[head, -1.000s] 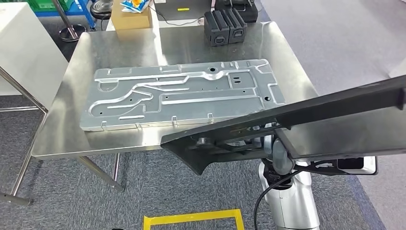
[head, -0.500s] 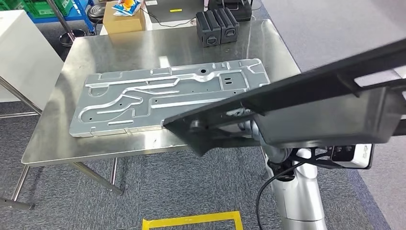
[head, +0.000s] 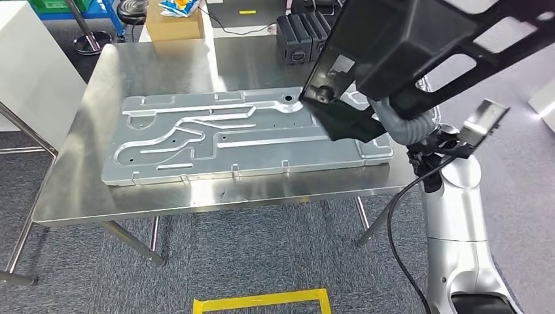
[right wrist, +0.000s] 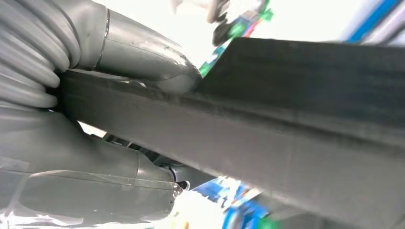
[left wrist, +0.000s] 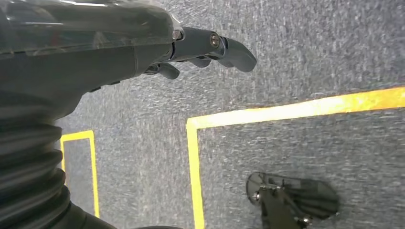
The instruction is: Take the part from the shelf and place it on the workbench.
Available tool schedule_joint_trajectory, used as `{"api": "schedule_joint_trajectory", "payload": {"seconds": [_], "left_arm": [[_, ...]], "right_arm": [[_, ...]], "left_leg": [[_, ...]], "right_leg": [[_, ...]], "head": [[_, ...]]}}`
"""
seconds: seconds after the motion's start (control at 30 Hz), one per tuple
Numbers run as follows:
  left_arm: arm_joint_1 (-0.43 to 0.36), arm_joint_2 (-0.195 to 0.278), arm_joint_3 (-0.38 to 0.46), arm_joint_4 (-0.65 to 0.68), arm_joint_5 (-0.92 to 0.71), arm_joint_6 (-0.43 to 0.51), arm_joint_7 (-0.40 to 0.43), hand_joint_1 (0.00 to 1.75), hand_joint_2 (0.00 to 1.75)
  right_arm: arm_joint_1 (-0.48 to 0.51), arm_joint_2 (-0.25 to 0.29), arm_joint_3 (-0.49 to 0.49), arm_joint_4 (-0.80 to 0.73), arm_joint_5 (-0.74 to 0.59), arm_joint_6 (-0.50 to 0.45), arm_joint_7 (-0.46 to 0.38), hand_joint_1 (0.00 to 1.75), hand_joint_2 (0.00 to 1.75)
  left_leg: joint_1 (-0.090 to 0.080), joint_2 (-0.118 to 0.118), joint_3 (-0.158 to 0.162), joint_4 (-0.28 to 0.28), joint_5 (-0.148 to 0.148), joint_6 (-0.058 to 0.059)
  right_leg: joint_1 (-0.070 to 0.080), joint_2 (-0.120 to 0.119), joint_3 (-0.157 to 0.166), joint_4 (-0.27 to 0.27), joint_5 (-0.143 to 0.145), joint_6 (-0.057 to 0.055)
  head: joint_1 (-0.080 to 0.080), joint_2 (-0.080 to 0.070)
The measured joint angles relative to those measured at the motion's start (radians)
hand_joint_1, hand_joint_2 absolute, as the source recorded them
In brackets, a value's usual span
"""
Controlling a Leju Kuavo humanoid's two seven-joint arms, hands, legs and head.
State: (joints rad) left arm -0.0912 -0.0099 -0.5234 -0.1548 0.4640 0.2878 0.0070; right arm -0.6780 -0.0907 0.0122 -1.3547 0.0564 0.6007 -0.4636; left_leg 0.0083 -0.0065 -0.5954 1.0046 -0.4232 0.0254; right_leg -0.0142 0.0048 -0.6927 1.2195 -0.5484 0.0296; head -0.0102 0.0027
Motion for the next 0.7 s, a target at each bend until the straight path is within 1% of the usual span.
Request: {"api": "schedule_joint_trajectory", "payload": {"seconds": [0.03, 0.07, 0.1, 0.13, 0.17, 0.2, 0.23, 0.27, 0.3, 0.37, 0.4, 0.43, 0.47, 0.5, 0.53, 0.57, 0.6, 0.63, 0.67, 0.7], "left_arm": [[0.0, 0.0, 0.0, 0.0, 0.001, -0.001, -0.003, 0.0, 1.75], [0.002, -0.001, 0.0, 0.0, 0.003, -0.001, -0.005, 0.0, 1.75], [0.003, -0.003, 0.0, 0.0, 0.005, -0.002, -0.007, 0.0, 1.75], [0.004, -0.004, 0.0, 0.0, 0.007, -0.002, -0.009, 0.0, 1.75], [0.005, -0.005, 0.0, 0.0, 0.01, -0.002, -0.011, 0.0, 1.75], [0.005, -0.006, 0.0, 0.0, 0.013, -0.002, -0.013, 0.0, 1.75], [0.005, -0.006, 0.0, 0.0, 0.015, -0.002, -0.014, 0.0, 1.75], [0.006, -0.007, 0.0, 0.0, 0.017, -0.002, -0.016, 0.0, 1.75], [0.006, -0.007, 0.0, 0.0, 0.018, -0.002, -0.016, 0.0, 1.75], [0.008, -0.007, 0.0, 0.0, 0.019, -0.002, -0.017, 0.0, 1.75], [0.008, -0.007, 0.0, 0.0, 0.019, -0.002, -0.017, 0.0, 1.75], [0.009, -0.007, 0.0, 0.0, 0.019, -0.004, -0.017, 0.0, 1.75], [0.01, -0.007, 0.0, 0.0, 0.019, -0.006, -0.017, 0.0, 1.75], [0.01, -0.007, 0.0, 0.0, 0.019, -0.008, -0.017, 0.0, 1.75], [0.011, -0.007, 0.0, 0.0, 0.02, -0.011, -0.017, 0.0, 1.75], [0.012, -0.008, 0.0, 0.0, 0.02, -0.013, -0.017, 0.0, 1.75], [0.013, -0.008, 0.0, 0.0, 0.021, -0.014, -0.017, 0.0, 1.75], [0.014, -0.008, 0.0, 0.0, 0.022, -0.015, -0.018, 0.0, 1.75], [0.015, -0.007, 0.0, 0.0, 0.024, -0.016, -0.018, 0.0, 1.75], [0.016, -0.007, 0.0, 0.0, 0.026, -0.016, -0.019, 0.0, 1.75]], "right_arm": [[-0.005, -0.01, 0.0, 0.015, 0.024, -0.027, 0.002, 1.75, 1.75], [-0.012, -0.021, 0.0, 0.03, 0.045, -0.051, 0.005, 1.75, 1.75], [-0.021, -0.03, 0.001, 0.045, 0.062, -0.071, 0.008, 1.75, 1.75], [-0.034, -0.038, 0.001, 0.058, 0.076, -0.084, 0.011, 1.75, 1.75], [-0.052, -0.046, 0.002, 0.073, 0.088, -0.093, 0.015, 1.75, 1.75], [-0.074, -0.053, 0.003, 0.09, 0.099, -0.1, 0.02, 1.75, 1.75], [-0.097, -0.06, 0.007, 0.112, 0.112, -0.107, 0.027, 1.75, 1.75], [-0.12, -0.068, 0.011, 0.136, 0.126, -0.114, 0.034, 1.75, 1.75], [-0.141, -0.076, 0.018, 0.162, 0.139, -0.121, 0.042, 1.75, 1.75], [-0.182, -0.09, 0.036, 0.215, 0.168, -0.138, 0.06, 1.75, 1.75], [-0.204, -0.097, 0.046, 0.243, 0.182, -0.146, 0.069, 1.75, 1.75], [-0.225, -0.103, 0.056, 0.273, 0.198, -0.157, 0.079, 1.75, 1.75], [-0.245, -0.108, 0.067, 0.304, 0.215, -0.169, 0.087, 1.75, 1.75], [-0.261, -0.113, 0.076, 0.334, 0.231, -0.18, 0.093, 1.75, 1.75], [-0.273, -0.118, 0.086, 0.365, 0.251, -0.194, 0.099, 1.75, 1.75], [-0.284, -0.122, 0.097, 0.396, 0.271, -0.208, 0.104, 1.75, 1.75], [-0.296, -0.126, 0.108, 0.426, 0.293, -0.226, 0.111, 1.75, 1.75], [-0.31, -0.131, 0.124, 0.459, 0.325, -0.25, 0.118, 1.75, 1.75], [-0.326, -0.135, 0.142, 0.493, 0.358, -0.279, 0.127, 1.75, 1.75], [-0.345, -0.14, 0.161, 0.528, 0.395, -0.312, 0.135, 1.75, 1.75]], "left_leg": [[0.0, -0.001, 0.0, 0.001, -0.002, 0.001], [0.0, -0.001, 0.001, 0.003, -0.004, 0.002], [0.0, -0.002, 0.002, 0.005, -0.007, 0.002], [0.0, -0.003, 0.003, 0.009, -0.011, 0.0], [0.0, -0.003, 0.004, 0.013, -0.016, -0.003], [-0.002, -0.003, 0.003, 0.019, -0.021, -0.006], [-0.004, -0.003, 0.002, 0.022, -0.024, -0.01], [-0.006, -0.003, 0.001, 0.024, -0.027, -0.015], [-0.007, -0.003, 0.0, 0.024, -0.028, -0.019], [-0.008, -0.002, 0.0, 0.027, -0.034, -0.028], [-0.007, -0.001, -0.007, 0.045, -0.046, -0.033], [-0.007, -0.001, -0.024, 0.082, -0.068, -0.038], [-0.004, 0.0, -0.052, 0.14, -0.097, -0.042], [-0.003, 0.0, -0.086, 0.209, -0.126, -0.045], [-0.001, 0.0, -0.119, 0.271, -0.146, -0.047], [0.0, 0.0, -0.14, 0.306, -0.149, -0.048], [0.0, 0.0, -0.143, 0.304, -0.133, -0.048], [0.001, 0.0, -0.127, 0.261, -0.099, -0.045], [0.001, 0.0, -0.097, 0.192, -0.058, -0.041], [-0.001, 0.0, -0.065, 0.123, -0.028, -0.036]], "right_leg": [[-0.001, 0.0, -0.032, 0.056, -0.015, 0.003], [-0.001, 0.0, -0.051, 0.082, -0.012, 0.004], [-0.002, 0.0, -0.051, 0.068, 0.011, 0.005], [-0.002, -0.001, -0.032, 0.017, 0.048, 0.004], [-0.003, -0.001, -0.004, -0.053, 0.086, 0.002], [-0.001, -0.002, 0.023, -0.116, 0.113, -0.001], [0.001, -0.002, 0.041, -0.158, 0.127, -0.005], [0.003, -0.001, 0.049, -0.178, 0.128, -0.009], [0.005, 0.0, 0.05, -0.179, 0.126, -0.014], [0.001, 0.0, 0.052, -0.183, 0.126, -0.025], [-0.001, -0.001, 0.054, -0.185, 0.126, -0.031], [-0.003, -0.002, 0.057, -0.188, 0.126, -0.036], [-0.003, -0.004, 0.06, -0.189, 0.124, -0.04], [-0.002, -0.005, 0.061, -0.189, 0.122, -0.044], [-0.001, -0.006, 0.063, -0.188, 0.121, -0.045], [-0.001, -0.006, 0.064, -0.188, 0.119, -0.046], [0.0, -0.006, 0.066, -0.188, 0.118, -0.046], [0.0, -0.004, 0.069, -0.187, 0.116, -0.045], [0.0, -0.002, 0.072, -0.187, 0.114, -0.043], [0.001, -0.001, 0.075, -0.186, 0.111, -0.04]], "head": [[0.0, 0.0], [0.0, 0.0], [0.0, 0.0], [0.0, 0.0], [0.0, 0.0], [0.0, 0.0], [0.0, 0.0], [-0.001, 0.0], [-0.001, 0.0], [-0.001, 0.0], [-0.002, 0.0], [-0.004, 0.0], [-0.005, 0.0], [-0.006, 0.0], [-0.006, 0.0], [-0.006, 0.0], [-0.006, 0.0], [-0.006, 0.0], [-0.006, 0.0], [-0.006, 0.0]]}}
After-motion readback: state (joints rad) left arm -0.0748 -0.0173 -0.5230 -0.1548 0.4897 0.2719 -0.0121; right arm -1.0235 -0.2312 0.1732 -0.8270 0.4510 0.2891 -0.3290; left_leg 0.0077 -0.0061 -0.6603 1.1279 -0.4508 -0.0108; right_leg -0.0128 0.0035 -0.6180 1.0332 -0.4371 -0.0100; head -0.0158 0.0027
